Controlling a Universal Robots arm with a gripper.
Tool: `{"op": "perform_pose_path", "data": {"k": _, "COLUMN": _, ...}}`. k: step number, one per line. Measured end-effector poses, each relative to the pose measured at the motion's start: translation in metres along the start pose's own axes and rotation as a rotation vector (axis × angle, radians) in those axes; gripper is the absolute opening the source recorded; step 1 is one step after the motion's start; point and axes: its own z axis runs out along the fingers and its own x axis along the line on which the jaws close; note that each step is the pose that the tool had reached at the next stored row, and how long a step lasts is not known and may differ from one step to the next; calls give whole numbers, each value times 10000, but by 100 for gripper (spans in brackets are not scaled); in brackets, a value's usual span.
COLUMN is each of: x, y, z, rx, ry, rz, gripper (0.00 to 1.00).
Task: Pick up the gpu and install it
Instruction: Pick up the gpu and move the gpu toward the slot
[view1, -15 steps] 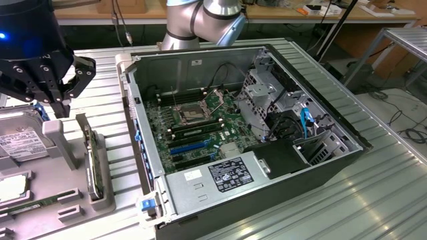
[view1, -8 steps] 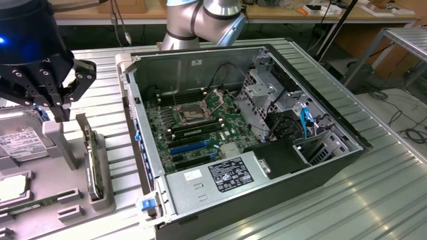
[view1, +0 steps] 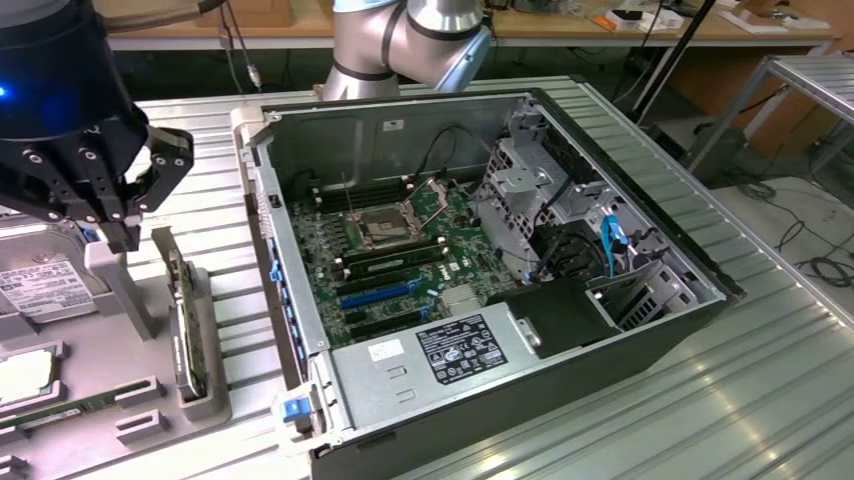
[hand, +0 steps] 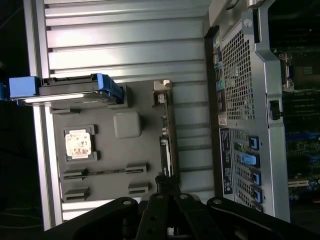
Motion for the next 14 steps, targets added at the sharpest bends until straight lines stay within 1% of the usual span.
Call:
{"op": "perform_pose_path", "data": {"k": 9, "x": 0, "y": -4, "z": 0, "rx": 0, "ry": 0, "rz": 0, "gripper": 11}}
{"op": "perform_pose_path", "data": {"k": 10, "x": 0, "y": -4, "z": 0, "rx": 0, "ry": 0, "rz": 0, "gripper": 16}}
{"op": "perform_pose_path", "data": {"k": 11, "x": 0, "y": -4, "z": 0, "rx": 0, "ry": 0, "rz": 0, "gripper": 16}}
{"op": "perform_pose_path", "data": {"k": 14, "x": 0, "y": -4, "z": 0, "rx": 0, "ry": 0, "rz": 0, "gripper": 36}}
